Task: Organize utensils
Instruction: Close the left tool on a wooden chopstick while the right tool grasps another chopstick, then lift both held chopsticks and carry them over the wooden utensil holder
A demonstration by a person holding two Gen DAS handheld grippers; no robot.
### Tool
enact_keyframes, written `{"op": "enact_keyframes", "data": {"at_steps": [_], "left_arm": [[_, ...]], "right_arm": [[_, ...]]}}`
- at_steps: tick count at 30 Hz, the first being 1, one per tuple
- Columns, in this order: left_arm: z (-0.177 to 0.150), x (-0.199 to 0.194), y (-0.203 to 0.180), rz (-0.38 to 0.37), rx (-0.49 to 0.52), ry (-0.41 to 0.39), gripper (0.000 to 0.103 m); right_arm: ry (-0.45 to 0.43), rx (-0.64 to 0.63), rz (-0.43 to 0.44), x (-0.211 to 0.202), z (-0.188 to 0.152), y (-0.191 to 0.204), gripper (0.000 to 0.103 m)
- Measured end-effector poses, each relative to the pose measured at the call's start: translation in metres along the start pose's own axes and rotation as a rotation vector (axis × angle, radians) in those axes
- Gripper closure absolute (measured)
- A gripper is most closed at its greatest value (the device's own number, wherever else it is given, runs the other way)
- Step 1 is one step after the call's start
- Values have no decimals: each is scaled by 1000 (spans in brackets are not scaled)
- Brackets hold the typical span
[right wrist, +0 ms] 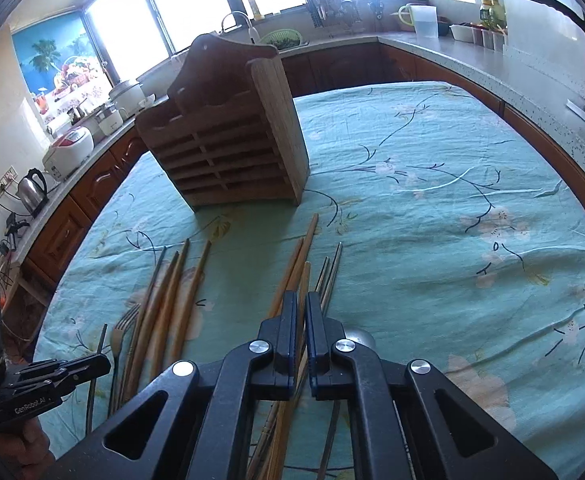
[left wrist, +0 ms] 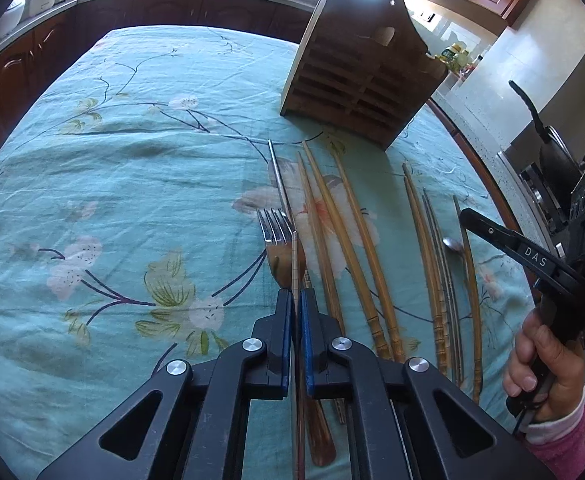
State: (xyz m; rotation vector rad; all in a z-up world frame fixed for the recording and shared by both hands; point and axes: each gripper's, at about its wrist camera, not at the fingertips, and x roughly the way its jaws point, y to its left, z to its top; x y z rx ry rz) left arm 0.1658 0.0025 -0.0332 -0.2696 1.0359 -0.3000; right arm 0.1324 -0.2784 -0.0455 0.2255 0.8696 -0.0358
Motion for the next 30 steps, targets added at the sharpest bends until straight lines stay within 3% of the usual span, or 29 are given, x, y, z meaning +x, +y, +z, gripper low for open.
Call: {"op": "enact_keyframes", "data": {"at_steps": [6, 10, 14, 22, 25, 27, 30], "left_arm": [[1, -38, 0, -31, -2, -85, 100], [-1, -63, 3, -44, 0, -133, 100], [-3, -74, 5, -53, -6, -157, 100], [0, -72, 12, -63, -31, -152, 100], [4, -71, 15, -65, -40, -152, 100], [6, -72, 16, -63, -49, -156, 100], [9, -76, 17, -68, -54, -166, 100]], "right_arm": [[-61, 3, 45, -32, 3, 11, 103], [-61, -33, 9, -36, 5, 19, 102], [-6, -4, -22, -15, 6, 8, 79], [106, -19, -68, 34, 1, 2, 79], [123, -21, -80, 43, 0, -2, 86], [117, -21, -77, 41, 1, -3, 97], [82, -14, -56, 27, 3, -2, 98]]}}
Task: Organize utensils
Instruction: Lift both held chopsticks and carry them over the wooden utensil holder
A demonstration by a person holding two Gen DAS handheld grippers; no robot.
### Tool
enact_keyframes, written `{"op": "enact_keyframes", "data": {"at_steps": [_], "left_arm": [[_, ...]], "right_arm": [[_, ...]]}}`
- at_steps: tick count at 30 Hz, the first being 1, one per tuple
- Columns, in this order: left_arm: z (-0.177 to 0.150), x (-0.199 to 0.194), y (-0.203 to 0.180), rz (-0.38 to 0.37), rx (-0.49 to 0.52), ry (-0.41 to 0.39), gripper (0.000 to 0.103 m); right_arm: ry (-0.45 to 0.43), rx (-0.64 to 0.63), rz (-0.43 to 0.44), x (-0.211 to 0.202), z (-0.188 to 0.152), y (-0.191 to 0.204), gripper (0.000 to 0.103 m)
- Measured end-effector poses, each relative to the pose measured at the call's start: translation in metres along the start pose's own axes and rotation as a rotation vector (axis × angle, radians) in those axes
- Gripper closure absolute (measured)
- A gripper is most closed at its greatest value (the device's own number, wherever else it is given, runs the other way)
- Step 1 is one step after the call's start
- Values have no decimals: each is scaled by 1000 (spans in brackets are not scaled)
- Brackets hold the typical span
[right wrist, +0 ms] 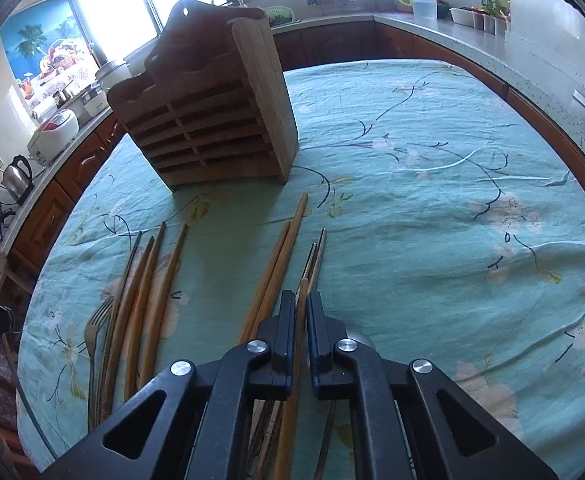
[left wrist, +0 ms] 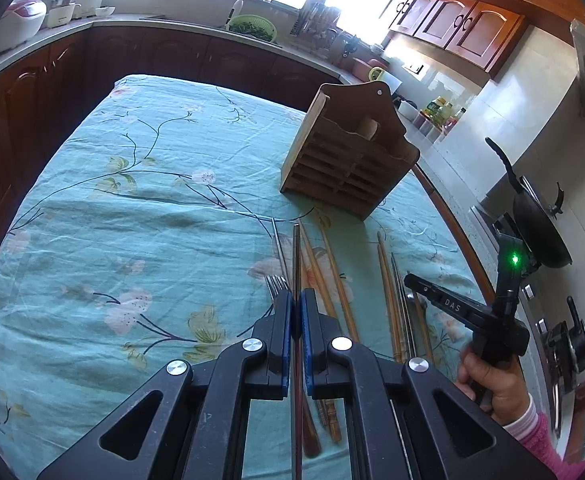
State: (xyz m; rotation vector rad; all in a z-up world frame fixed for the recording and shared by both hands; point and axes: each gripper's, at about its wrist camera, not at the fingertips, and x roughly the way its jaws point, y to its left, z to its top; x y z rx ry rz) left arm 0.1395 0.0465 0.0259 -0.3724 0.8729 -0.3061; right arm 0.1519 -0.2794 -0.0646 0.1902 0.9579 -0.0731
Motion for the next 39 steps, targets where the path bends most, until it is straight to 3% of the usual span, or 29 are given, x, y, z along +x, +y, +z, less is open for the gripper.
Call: {"op": "enact_keyframes", "data": {"at_steps": [22, 32, 39], "left_arm": [[27, -57, -21, -55, 75, -155, 100], [52, -58, -26, -39, 102, -228, 100], [86, -49, -38, -22, 143, -311, 100]], "right_arm": [[-359, -47, 174, -153, 44, 42, 99], [-461, -41, 173, -168, 78, 44, 99], [-531, 7, 171, -167, 109, 36, 99]]}}
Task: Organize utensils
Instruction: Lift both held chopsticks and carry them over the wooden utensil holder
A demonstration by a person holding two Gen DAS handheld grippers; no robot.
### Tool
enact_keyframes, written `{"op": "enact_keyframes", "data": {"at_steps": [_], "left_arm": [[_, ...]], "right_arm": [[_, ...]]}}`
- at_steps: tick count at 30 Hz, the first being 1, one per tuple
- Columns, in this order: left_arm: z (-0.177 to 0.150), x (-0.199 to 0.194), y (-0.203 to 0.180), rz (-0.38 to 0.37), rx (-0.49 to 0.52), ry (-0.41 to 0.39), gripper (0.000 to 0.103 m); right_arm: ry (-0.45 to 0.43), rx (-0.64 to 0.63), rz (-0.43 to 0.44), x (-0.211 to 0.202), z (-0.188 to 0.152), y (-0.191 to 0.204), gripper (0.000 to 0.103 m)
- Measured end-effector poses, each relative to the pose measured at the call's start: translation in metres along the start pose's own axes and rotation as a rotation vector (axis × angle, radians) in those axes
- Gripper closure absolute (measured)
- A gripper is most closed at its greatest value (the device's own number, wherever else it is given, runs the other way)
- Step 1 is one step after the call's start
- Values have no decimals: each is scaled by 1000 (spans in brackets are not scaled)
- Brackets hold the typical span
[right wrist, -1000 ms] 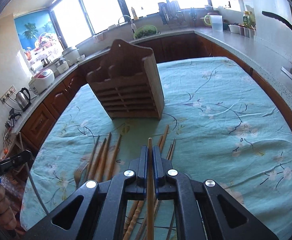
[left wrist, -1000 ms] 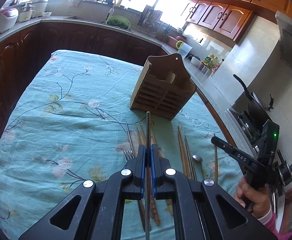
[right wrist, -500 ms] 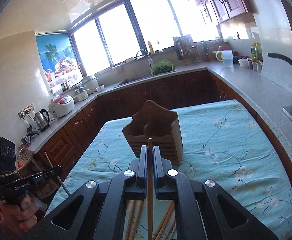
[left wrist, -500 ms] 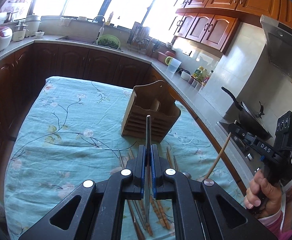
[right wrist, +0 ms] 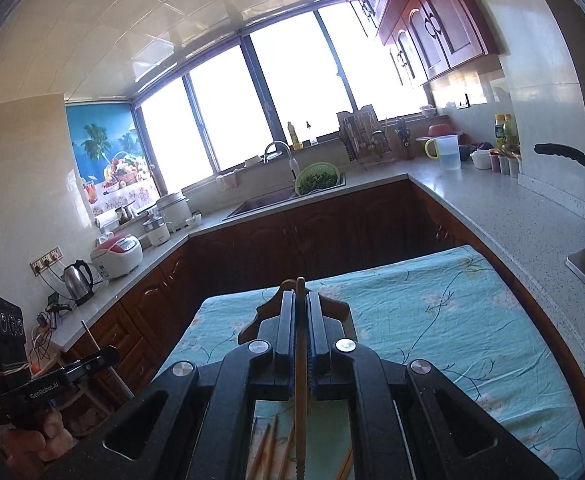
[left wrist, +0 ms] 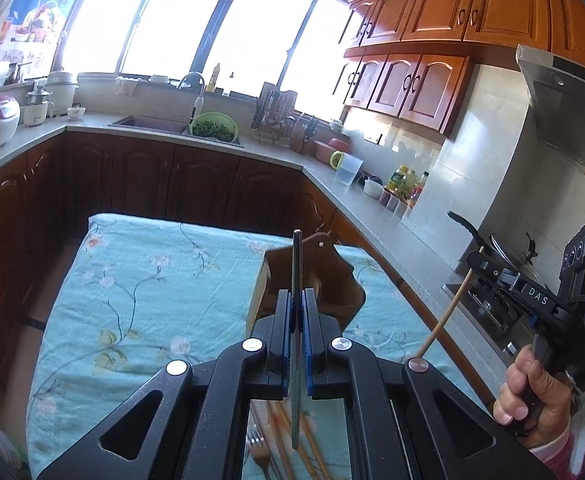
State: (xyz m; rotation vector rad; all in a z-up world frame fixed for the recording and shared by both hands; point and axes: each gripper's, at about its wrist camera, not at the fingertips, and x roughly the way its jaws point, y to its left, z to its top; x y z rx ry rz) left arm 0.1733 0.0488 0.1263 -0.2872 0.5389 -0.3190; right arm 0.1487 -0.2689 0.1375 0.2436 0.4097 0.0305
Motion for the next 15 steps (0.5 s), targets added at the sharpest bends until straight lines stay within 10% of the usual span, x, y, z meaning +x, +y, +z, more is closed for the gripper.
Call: {"op": "enact_keyframes", "data": {"at_steps": [15], "left_arm": [[48, 118, -12, 69, 52, -202, 100]], "right_arm": [[-208, 80, -55, 70, 72, -24, 98]]}}
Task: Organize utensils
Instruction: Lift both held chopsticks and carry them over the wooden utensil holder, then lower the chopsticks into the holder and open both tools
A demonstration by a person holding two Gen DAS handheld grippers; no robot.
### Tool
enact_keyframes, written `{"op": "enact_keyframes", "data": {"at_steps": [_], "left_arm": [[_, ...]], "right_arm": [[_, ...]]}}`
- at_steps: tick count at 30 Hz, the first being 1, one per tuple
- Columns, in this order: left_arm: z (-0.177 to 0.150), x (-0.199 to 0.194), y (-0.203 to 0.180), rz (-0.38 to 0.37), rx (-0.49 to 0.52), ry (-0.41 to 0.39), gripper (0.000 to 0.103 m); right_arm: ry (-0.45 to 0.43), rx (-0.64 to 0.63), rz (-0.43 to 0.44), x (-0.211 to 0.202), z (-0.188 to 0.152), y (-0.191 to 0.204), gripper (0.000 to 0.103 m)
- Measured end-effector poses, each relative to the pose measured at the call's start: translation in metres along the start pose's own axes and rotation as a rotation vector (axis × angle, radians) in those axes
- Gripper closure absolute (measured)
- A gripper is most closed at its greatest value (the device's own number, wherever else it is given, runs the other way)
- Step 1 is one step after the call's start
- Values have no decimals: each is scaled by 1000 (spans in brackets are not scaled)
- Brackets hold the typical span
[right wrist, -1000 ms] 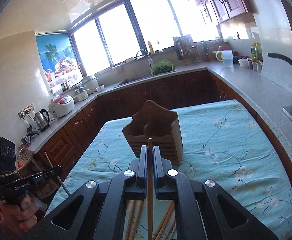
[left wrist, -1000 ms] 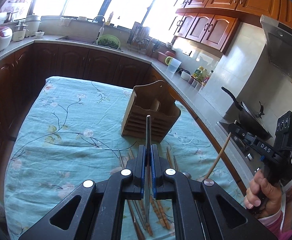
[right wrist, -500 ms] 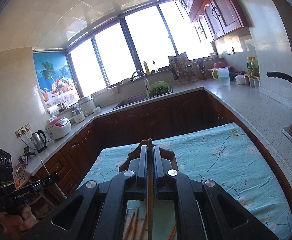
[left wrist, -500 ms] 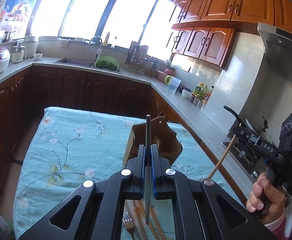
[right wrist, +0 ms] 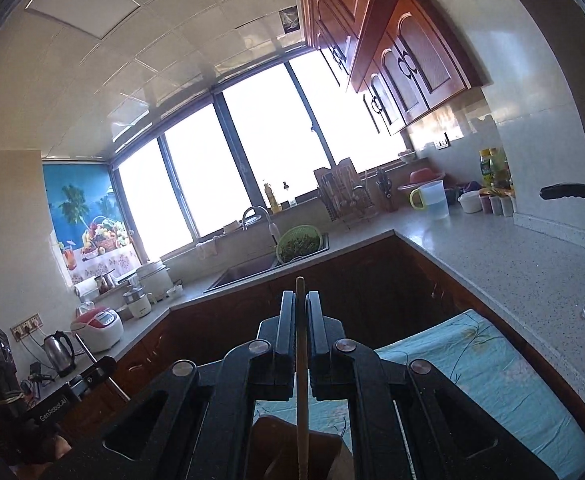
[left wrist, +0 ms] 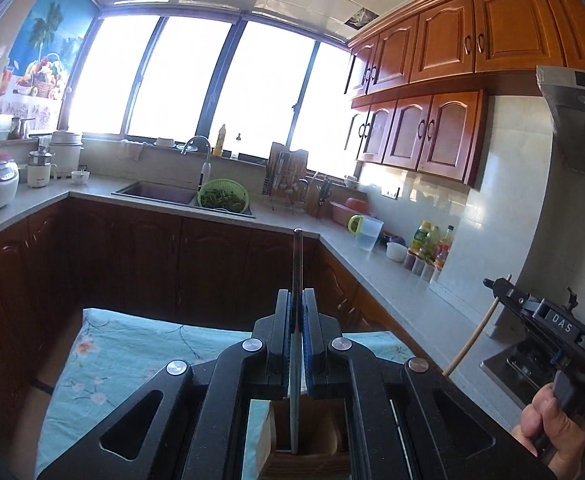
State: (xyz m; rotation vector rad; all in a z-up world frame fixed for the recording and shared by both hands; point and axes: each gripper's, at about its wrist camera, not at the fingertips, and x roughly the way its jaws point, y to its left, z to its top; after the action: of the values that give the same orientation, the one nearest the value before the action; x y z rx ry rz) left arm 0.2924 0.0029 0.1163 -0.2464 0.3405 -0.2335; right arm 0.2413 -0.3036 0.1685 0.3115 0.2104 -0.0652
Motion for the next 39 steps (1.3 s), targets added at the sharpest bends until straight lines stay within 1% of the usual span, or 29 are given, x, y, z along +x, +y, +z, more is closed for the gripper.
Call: {"op": "enact_keyframes", "data": {"at_steps": [2, 7, 10, 14, 15, 19, 20, 25, 26, 28, 29, 30, 31, 32, 33, 34, 35, 36, 37, 38, 39], "left_arm": [[-13, 23, 2, 26, -6, 2, 100], [-52, 74, 7, 39, -46, 33, 100], [-66, 94, 10, 47, -55, 50, 100], [-82, 114, 8, 44, -52, 85, 100], [-75, 118, 8, 40, -52, 92, 100], [-66, 126, 8, 36, -42, 114, 99], [-57, 119, 13, 34, -43, 116, 99], [-44, 119, 17, 32, -41, 121, 99], [-43, 118, 18, 31, -39, 124, 99], [-43, 117, 20, 28, -39, 137, 99], [-41, 116, 21, 28, -43, 144, 97], [-41, 112, 24, 27, -49, 146, 94], [-40, 108, 25, 22, -56, 146, 85], [-41, 102, 28, 28, -63, 141, 69], [-43, 94, 31, 35, -71, 132, 59], [-43, 87, 32, 34, -79, 115, 50], [-42, 82, 32, 37, -82, 103, 48], [-41, 78, 33, 40, -82, 106, 46], [-42, 74, 33, 39, -83, 109, 42], [-43, 70, 32, 38, -85, 110, 39], [-44, 64, 33, 42, -84, 108, 36]], "right_arm": [[4, -2, -15, 12, -9, -4, 99], [25, -10, -51, 36, -46, -13, 98], [47, -16, -69, 46, -68, -19, 98], [86, -3, -83, 54, -86, -28, 98], [92, 3, -86, 55, -89, -30, 98], [100, 6, -92, 55, -90, -34, 98], [104, 4, -93, 55, -89, -33, 98], [122, 11, -93, 58, -87, -33, 97], [125, 14, -91, 59, -86, -33, 93], [131, 19, -91, 59, -85, -33, 92], [134, 22, -89, 59, -85, -34, 90], [136, 27, -84, 57, -84, -34, 77], [135, 33, -73, 55, -83, -34, 65], [131, 42, -60, 52, -82, -34, 41], [119, 51, -49, 47, -80, -34, 32], [103, 56, -42, 41, -78, -34, 32], [90, 59, -39, 35, -76, -33, 30], [83, 62, -31, 29, -74, -32, 25], [79, 67, -17, 24, -71, -32, 21], [75, 73, -7, 19, -70, -33, 14], [69, 77, 3, 13, -69, -32, 10]]}}
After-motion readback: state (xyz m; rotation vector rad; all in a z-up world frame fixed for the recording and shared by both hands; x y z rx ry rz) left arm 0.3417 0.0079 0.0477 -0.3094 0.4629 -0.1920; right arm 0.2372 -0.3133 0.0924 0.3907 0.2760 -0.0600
